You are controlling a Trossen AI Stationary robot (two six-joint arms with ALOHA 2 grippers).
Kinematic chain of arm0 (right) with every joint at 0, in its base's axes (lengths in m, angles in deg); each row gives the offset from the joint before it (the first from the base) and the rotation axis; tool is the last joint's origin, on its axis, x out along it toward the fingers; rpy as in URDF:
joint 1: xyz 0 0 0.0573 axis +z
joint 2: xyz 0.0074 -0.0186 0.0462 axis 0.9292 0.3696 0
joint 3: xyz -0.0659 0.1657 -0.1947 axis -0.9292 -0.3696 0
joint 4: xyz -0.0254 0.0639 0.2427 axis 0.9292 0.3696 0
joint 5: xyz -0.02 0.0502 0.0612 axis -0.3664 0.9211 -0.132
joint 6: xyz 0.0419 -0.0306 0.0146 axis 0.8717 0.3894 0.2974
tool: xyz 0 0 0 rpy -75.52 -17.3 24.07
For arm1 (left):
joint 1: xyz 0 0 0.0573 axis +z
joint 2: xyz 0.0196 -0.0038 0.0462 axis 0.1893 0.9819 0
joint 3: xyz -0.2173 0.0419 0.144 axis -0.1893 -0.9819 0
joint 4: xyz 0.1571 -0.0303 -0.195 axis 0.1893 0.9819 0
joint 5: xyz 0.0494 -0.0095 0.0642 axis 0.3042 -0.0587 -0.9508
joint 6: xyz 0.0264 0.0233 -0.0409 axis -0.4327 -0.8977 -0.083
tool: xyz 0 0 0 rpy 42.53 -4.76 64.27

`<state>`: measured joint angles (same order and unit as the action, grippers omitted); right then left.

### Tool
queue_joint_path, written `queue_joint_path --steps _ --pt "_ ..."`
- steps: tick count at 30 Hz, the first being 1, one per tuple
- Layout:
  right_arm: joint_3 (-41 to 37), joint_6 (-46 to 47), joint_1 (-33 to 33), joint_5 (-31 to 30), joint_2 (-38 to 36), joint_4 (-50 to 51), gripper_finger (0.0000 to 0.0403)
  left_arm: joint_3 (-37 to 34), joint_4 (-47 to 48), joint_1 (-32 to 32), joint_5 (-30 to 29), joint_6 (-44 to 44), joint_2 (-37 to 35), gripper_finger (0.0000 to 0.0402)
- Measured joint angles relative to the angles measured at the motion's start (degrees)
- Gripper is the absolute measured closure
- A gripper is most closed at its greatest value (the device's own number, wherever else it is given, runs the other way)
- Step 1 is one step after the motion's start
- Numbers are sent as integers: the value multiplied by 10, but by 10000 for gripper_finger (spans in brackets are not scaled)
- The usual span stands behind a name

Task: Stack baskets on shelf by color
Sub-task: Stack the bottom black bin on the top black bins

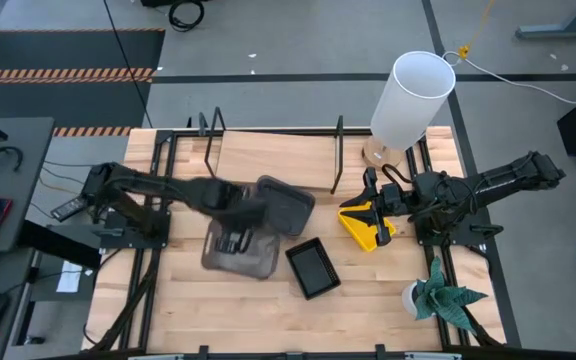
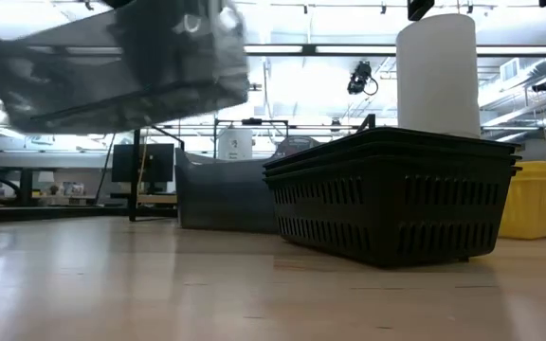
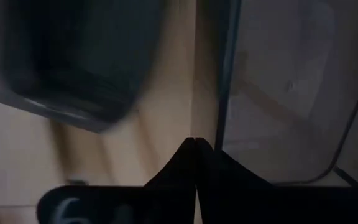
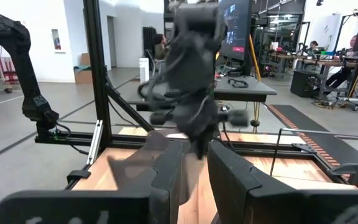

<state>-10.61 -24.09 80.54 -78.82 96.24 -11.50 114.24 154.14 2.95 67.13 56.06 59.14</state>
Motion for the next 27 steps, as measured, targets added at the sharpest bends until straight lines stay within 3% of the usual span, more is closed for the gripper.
queue_joint_path --steps 12,23,27 --pt "0 0 0 5 0 4 320 121 -80 135 -109 -195 -1 390" --pt "0 0 1 6 0 10 320 77 -214 190 -81 -312 5 391" --pt "0 4 2 16 0 10 320 48 -212 196 -91 -348 5 392"
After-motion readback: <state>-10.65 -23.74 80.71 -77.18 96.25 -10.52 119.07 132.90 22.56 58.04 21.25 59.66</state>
